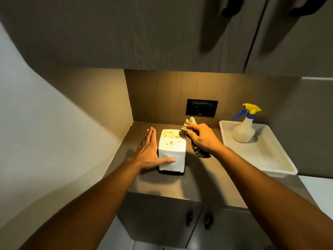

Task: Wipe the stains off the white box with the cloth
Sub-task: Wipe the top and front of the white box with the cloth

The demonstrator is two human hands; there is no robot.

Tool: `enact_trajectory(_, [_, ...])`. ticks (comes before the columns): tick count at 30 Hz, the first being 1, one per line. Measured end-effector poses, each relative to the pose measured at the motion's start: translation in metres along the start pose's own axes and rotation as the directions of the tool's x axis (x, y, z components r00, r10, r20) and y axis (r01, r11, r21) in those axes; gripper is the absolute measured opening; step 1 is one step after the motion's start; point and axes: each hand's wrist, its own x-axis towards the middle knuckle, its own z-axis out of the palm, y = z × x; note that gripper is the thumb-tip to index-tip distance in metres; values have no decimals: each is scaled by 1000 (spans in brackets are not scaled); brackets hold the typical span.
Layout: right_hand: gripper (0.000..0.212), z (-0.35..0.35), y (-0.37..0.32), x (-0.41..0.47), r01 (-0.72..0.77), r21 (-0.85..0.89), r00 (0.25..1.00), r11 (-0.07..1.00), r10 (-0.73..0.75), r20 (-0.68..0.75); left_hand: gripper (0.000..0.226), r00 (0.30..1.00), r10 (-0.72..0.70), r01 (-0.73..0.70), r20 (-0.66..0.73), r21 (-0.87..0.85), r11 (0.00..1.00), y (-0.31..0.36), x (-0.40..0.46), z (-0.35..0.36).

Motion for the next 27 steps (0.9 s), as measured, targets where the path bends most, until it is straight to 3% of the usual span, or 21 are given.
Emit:
enact_trajectory(3, [38,10,-2,10,10,-104,1000,995,-11,-15,172,999,11,-3,52,-146,989,-6,9,1])
enact_trajectory(7, [39,22,-5,14,8,-206,1000,978,-13,-26,158,997,60,-46,48,-250,967,-8,19,8])
enact_trajectory(11, [37,23,-3,11,106,-327,994,939,-105,20,148,997,75,-61,25,-364,930,-6,25,19])
enact_trajectory(17, [37,24,-8,28,53,-379,997,924,-68,-28,138,996,88,-79,4,-404,911,-5,26,21])
enact_trajectory(22, [37,27,-7,15,224,-393,975,892,-212,74,135,997,76,-69,3,-400,914,-8,24,19])
enact_trajectory(27, [38,23,-8,23,163,-393,986,905,-166,26,142,999,48,-36,19,-417,908,-7,21,22])
